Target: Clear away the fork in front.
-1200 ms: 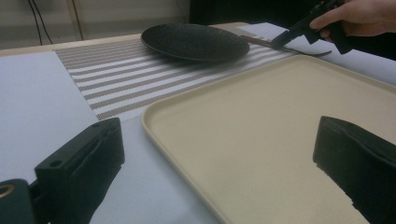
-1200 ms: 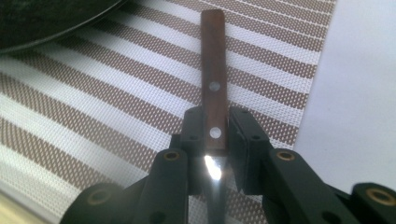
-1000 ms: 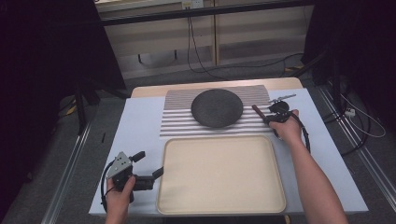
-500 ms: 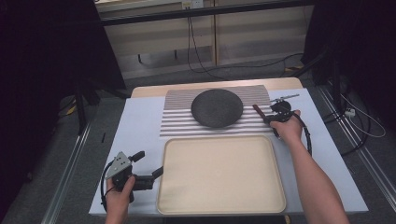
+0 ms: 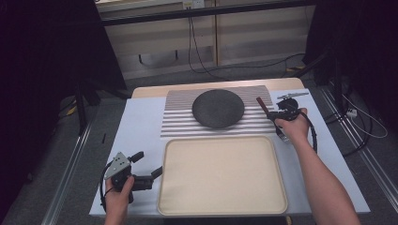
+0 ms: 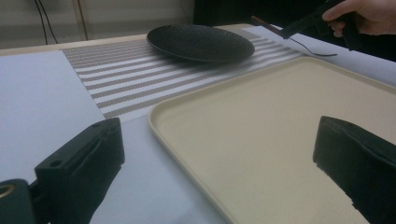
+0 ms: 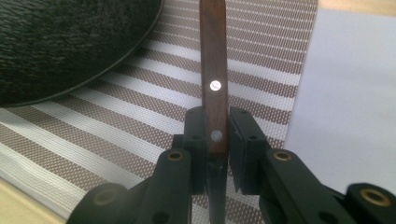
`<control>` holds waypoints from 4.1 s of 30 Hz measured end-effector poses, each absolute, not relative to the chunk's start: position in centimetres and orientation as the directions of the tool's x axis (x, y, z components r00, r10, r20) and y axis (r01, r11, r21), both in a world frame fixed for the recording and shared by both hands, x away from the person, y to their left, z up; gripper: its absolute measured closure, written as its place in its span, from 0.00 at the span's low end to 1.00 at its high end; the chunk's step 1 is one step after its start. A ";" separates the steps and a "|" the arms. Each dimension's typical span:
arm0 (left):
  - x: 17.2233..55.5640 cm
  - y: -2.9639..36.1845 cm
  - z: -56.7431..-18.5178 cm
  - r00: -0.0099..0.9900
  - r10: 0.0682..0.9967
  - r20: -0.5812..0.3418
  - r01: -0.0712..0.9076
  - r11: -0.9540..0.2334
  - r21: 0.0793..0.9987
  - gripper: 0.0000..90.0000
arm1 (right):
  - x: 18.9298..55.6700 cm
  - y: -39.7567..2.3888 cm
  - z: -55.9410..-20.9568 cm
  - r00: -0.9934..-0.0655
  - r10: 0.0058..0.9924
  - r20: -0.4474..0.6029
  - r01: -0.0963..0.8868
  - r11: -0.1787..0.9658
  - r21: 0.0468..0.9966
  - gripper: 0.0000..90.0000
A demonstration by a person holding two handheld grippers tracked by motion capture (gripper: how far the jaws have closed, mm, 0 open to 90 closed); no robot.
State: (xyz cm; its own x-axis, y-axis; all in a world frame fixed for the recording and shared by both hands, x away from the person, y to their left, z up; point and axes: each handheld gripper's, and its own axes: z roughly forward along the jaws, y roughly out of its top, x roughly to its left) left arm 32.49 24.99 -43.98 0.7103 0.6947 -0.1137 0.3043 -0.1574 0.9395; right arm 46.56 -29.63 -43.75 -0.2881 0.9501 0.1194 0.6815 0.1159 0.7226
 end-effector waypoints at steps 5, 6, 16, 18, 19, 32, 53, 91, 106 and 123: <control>32.4 24.9 -44.0 0.712 0.692 -0.117 0.305 -0.154 0.940 0.02 | 45.9 -30.1 -42.6 -0.290 0.946 0.147 0.653 0.083 0.753 0.87; 32.4 24.9 -44.0 0.713 0.692 -0.114 0.303 -0.157 0.940 0.02 | 45.8 -30.2 -42.4 -0.292 0.945 0.148 0.648 0.081 0.757 0.87; 32.4 24.8 -43.9 0.716 0.688 -0.119 0.308 -0.158 0.938 0.02 | 42.6 -29.3 -40.7 -0.356 0.913 0.201 0.568 0.040 0.822 0.87; 32.4 24.8 -43.9 0.718 0.685 -0.120 0.306 -0.157 0.939 0.02 | 41.8 -29.0 -40.6 -0.375 0.903 0.208 0.550 0.036 0.834 0.87; 32.3 24.8 -43.9 0.718 0.685 -0.122 0.308 -0.156 0.938 0.02 | 41.4 -28.9 -40.5 -0.385 0.898 0.212 0.544 0.035 0.838 0.87; 32.0 24.3 -43.5 0.723 0.680 -0.120 0.305 -0.158 0.939 0.02 | 36.1 -26.2 -40.2 -0.498 0.831 0.250 0.482 0.025 0.876 0.87; 32.2 22.1 -42.0 0.746 0.652 -0.135 0.305 -0.154 0.940 0.02 | 31.7 -22.1 -41.2 -0.621 0.735 0.274 0.425 0.021 0.905 0.87; 34.7 11.4 -40.3 0.781 0.571 -0.253 0.384 -0.120 0.915 0.05 | 31.2 -17.6 -41.8 -0.712 0.654 0.255 0.394 0.072 0.916 0.87; 35.1 7.9 -40.1 0.798 0.498 -0.340 0.421 -0.056 0.906 0.41 | 31.1 -16.3 -41.9 -0.737 0.629 0.250 0.389 0.092 0.916 0.87; 35.5 10.4 -38.4 0.792 0.420 -0.442 0.497 -0.026 0.867 0.89 | 30.4 -16.6 -41.4 -0.751 0.632 0.190 0.328 0.107 0.939 0.74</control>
State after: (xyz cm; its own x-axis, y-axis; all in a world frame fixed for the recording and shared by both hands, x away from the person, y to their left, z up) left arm 35.54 10.44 -38.36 0.7925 0.4203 -0.4419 0.4972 -0.0256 0.8673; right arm 30.45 -16.63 -41.36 -0.7513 0.6320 0.1901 0.3277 0.1072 0.9387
